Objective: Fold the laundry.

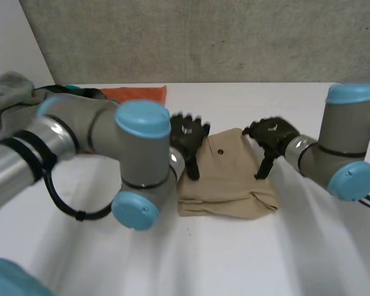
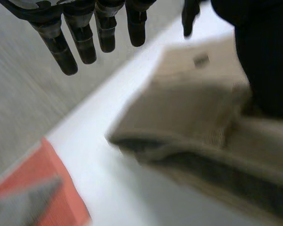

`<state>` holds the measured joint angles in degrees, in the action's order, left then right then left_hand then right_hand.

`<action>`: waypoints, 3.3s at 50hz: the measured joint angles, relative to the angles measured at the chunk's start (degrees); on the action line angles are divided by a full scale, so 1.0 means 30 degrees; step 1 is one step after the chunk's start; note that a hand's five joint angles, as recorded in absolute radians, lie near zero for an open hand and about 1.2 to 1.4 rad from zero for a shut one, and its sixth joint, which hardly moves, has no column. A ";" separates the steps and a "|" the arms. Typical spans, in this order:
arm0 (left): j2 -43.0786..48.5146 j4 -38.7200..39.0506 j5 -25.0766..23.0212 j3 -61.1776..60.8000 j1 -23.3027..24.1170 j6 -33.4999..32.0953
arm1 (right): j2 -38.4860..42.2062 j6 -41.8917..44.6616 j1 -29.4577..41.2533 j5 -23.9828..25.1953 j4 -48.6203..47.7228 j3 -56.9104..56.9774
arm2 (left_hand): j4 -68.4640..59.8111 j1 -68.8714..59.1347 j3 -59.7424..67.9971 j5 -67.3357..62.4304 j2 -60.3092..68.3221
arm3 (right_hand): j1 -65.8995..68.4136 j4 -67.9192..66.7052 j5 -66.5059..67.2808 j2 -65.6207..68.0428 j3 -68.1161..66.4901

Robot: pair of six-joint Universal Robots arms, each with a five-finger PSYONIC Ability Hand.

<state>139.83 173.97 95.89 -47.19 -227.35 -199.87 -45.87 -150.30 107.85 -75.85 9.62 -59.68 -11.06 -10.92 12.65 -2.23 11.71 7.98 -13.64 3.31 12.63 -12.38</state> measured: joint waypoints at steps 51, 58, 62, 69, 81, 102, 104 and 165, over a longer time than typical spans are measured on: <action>-1.0426 0.0881 -1.0607 -1.0420 -0.3172 0.3865 | -0.2040 -0.9544 -0.0672 0.1942 -0.4481 -0.8435 | 0.0002 0.0003 -0.0002 0.0000 0.0000 | 1.0010 -1.4121 1.2813 1.3387 -1.1516; -1.0440 0.1022 -1.0610 -1.0513 -0.3161 0.3871 | -0.1823 -1.0103 -0.0673 0.0634 -0.5205 -0.7512 | 0.0002 0.0002 -0.0002 0.0000 0.0000 | 1.0875 -1.8119 1.5601 1.6037 -1.1788; -1.0461 0.1200 -1.0607 -1.0521 -0.3135 0.3872 | -0.1844 -1.0432 -0.0766 -0.0497 -0.5719 -0.6811 | 0.0002 0.0000 -0.0002 0.0000 0.0000 | 1.0875 -1.8123 1.5859 1.6199 -1.1788; -1.0489 0.1598 -1.0602 -1.0436 -0.3114 0.3920 | -0.0467 -1.0625 -0.1637 -0.2343 -0.6109 -0.3472 | 0.0002 0.0002 -0.0002 0.0000 0.0000 | 1.0875 -1.8125 1.6401 1.6614 -1.1788; -1.0389 0.1777 -1.0577 -1.0104 -0.3107 0.3944 | 0.4441 -1.0242 -0.4482 -0.4267 -0.4504 0.5087 | 0.0002 0.0002 -0.0002 0.0000 0.0000 | 1.0875 -1.8128 1.6762 1.6715 -1.1788; -0.9719 0.1867 -1.0483 -0.9763 -0.2916 0.4074 | 1.1042 -0.6440 -0.8291 -0.4882 -0.1253 1.6480 | 0.0002 -0.0002 -0.0002 0.0000 0.0000 | 1.0875 -1.8136 1.7266 1.8340 -1.1788; -0.9670 0.1866 -1.0459 -0.9760 -0.2921 0.4076 | 1.1031 -0.6283 -0.8465 -0.4979 -0.1283 1.6527 | 0.0002 -0.0002 -0.0002 0.0002 0.0000 | 1.0875 -1.8136 1.7266 1.8340 -1.1788; -0.9167 0.1865 -1.0460 -1.0793 -0.3408 0.4100 | 1.0817 -0.4158 -0.8724 -0.1861 -0.1988 1.5660 | 0.0002 0.0000 -0.0002 0.0000 0.0000 | 1.5387 -1.8162 1.7014 1.8212 -1.8490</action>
<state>112.33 179.56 64.51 -79.57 -237.57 -187.57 -13.42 -162.77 81.68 -81.43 3.65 -12.70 -11.05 -10.92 12.64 -2.23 11.71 54.15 -68.13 54.36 67.27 -67.85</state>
